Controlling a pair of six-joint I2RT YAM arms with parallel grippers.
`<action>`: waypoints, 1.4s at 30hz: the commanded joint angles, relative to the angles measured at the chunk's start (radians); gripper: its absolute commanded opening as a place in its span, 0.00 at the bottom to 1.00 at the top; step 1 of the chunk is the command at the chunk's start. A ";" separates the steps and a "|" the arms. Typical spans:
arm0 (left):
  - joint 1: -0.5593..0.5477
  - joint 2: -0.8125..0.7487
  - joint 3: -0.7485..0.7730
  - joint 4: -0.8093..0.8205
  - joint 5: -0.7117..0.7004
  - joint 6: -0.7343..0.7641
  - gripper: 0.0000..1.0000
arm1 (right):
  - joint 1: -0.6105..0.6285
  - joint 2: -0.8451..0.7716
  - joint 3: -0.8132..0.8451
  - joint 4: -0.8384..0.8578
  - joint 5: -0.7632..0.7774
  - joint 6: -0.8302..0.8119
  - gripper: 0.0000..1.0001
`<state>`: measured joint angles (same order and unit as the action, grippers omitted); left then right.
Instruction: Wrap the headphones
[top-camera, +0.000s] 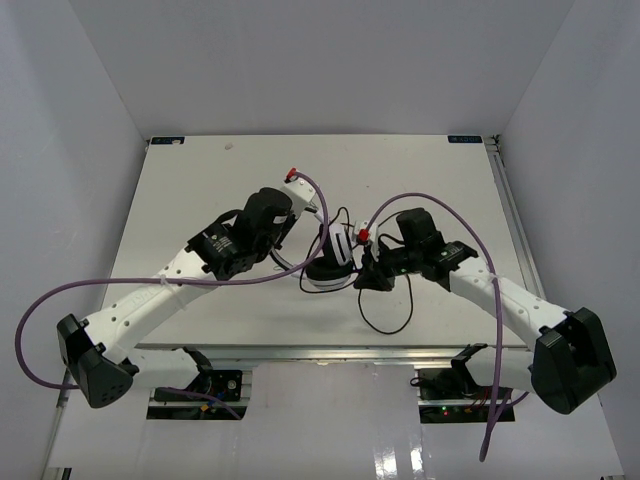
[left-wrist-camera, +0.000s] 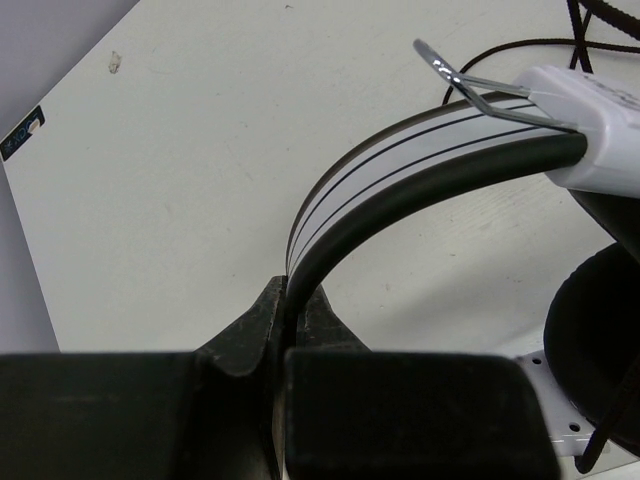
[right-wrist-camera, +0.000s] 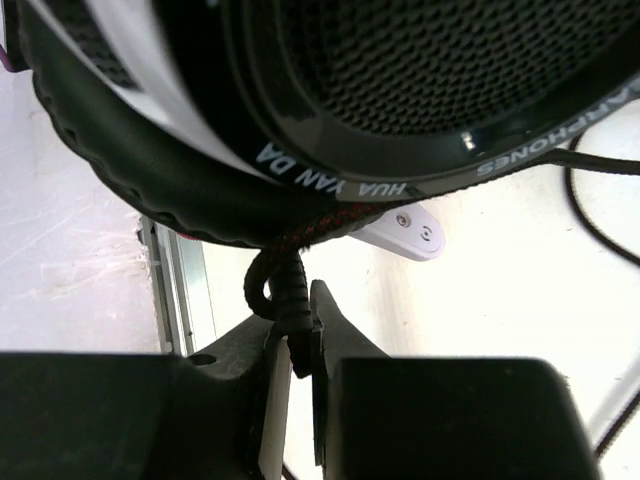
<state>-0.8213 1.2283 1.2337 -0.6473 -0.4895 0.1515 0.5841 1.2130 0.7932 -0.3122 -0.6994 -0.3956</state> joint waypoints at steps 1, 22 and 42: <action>0.010 -0.056 -0.010 0.061 0.009 -0.032 0.00 | -0.038 -0.039 0.090 -0.074 -0.054 -0.087 0.08; 0.021 -0.088 -0.086 0.068 0.015 -0.036 0.00 | -0.093 -0.047 0.122 -0.164 -0.135 -0.183 0.08; 0.021 -0.116 -0.163 0.074 0.026 -0.042 0.00 | -0.225 -0.044 0.186 -0.268 -0.366 -0.248 0.10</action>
<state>-0.8066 1.1608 1.0794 -0.5531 -0.4557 0.0883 0.3742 1.1694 0.9279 -0.5543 -0.9484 -0.6116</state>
